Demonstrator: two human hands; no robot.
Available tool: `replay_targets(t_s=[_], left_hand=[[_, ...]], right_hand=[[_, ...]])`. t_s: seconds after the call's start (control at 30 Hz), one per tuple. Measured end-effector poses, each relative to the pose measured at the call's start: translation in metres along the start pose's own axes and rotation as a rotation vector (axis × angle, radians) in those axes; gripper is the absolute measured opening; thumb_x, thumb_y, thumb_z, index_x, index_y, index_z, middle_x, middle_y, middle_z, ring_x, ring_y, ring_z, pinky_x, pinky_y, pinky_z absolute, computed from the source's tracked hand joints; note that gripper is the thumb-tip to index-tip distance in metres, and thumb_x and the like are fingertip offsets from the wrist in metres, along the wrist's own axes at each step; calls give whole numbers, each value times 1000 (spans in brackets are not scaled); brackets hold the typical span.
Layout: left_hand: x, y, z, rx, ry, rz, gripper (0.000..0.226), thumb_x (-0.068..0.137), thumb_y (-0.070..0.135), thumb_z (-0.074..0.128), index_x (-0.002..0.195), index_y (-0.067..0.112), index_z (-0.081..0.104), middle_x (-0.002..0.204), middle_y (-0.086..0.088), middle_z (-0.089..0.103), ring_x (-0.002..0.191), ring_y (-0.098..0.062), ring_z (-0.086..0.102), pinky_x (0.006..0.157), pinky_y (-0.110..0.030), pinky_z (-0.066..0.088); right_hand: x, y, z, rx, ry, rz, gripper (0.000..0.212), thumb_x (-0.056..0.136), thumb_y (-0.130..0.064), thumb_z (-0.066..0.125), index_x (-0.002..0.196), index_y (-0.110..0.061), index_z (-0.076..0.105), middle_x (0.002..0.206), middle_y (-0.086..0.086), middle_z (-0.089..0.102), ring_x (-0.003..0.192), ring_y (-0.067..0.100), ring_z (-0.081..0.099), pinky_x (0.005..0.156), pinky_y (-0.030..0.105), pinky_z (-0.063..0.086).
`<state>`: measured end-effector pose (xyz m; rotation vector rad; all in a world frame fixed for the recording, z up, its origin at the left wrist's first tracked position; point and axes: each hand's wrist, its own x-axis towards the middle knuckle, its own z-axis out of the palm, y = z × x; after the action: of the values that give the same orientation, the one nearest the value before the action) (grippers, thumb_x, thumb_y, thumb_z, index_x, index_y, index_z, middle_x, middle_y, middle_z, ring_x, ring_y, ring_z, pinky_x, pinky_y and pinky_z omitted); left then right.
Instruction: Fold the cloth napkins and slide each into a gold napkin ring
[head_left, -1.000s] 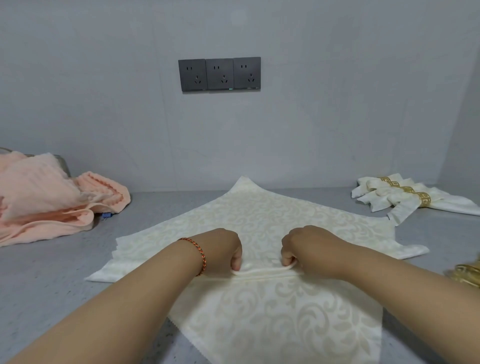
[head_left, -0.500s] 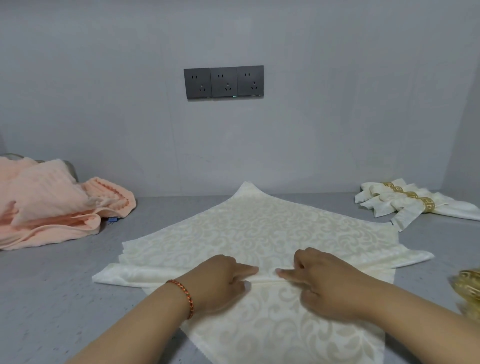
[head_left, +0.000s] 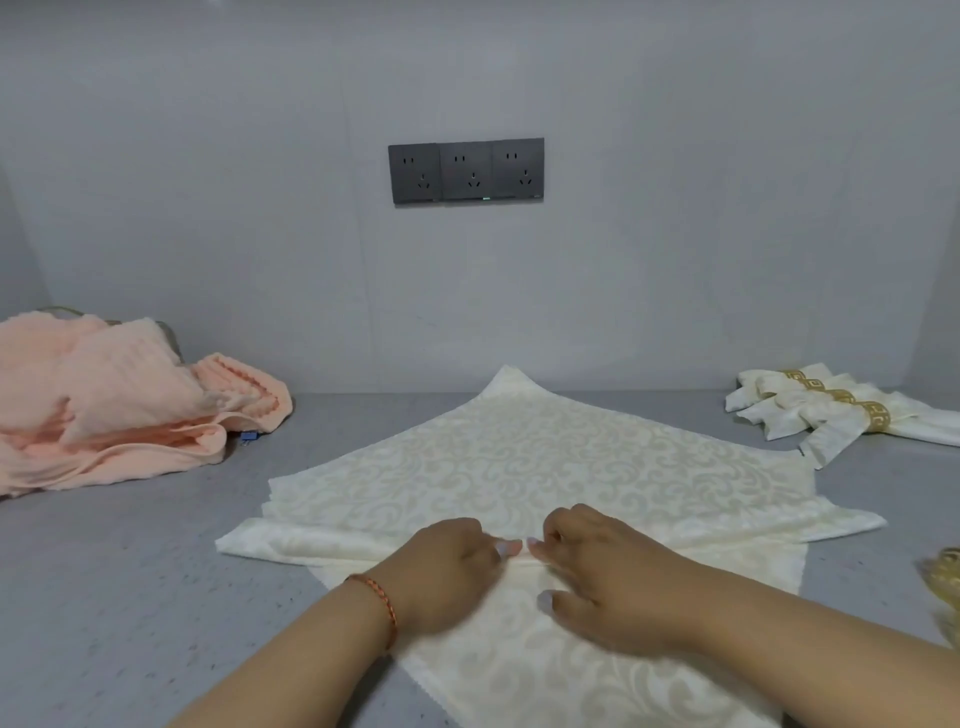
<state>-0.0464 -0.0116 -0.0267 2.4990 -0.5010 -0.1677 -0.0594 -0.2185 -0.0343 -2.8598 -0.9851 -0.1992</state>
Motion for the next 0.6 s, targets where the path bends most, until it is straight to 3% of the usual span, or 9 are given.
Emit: replay_targets(t_s=[0.07,0.17,0.27,0.33,0.37,0.5,0.6], left_hand=[[2,-9,-8,-231,5,-49,40,99,42,47,74,18,66,61,16,51,65,-2,46,69,-19,36],[6,-18,-18,-255,1,-64,34,101,33,47,97,15,75,53,21,56,56,6,48,66,-14,38],[16,-23,-25,-336,1,-110,30,101,17,45,99,2,71,59,10,60,54,-2,51,61,-14,41],[21,-25,-29,-401,-22,-157,25,100,11,46,98,4,70,65,1,61,52,-4,53,56,-13,44],[22,-27,-31,-393,-26,-170,21,98,11,50,99,5,70,67,0,62,52,-3,54,55,-12,45],[27,-34,-36,-195,-34,-139,16,84,16,72,99,11,73,70,4,60,60,-7,53,66,-18,48],[32,-35,-40,61,-44,-112,23,78,29,79,97,20,70,80,5,55,64,-8,50,67,-20,45]], right_hand=[[0,0,-4,30,-18,28,49,94,-57,35,130,-26,50,112,-12,40,106,7,36,96,28,37],[8,-4,-12,7,-100,27,59,93,-64,27,136,-28,47,110,-11,41,107,8,37,97,30,37],[17,-12,-15,0,-179,12,79,83,-76,13,143,-32,40,107,-6,40,107,11,39,99,32,36],[23,-14,-13,122,-193,36,72,87,-72,16,139,-33,45,104,-6,41,104,9,40,99,31,36],[26,-14,-11,208,-188,57,71,86,-73,18,134,-32,50,101,-7,40,100,8,40,99,30,36],[30,-7,-3,377,-106,78,109,62,-95,4,126,-27,59,88,-15,37,90,2,39,94,25,37],[28,-11,-2,264,-123,16,87,74,-81,8,141,-40,44,91,-14,35,96,6,38,94,24,34]])
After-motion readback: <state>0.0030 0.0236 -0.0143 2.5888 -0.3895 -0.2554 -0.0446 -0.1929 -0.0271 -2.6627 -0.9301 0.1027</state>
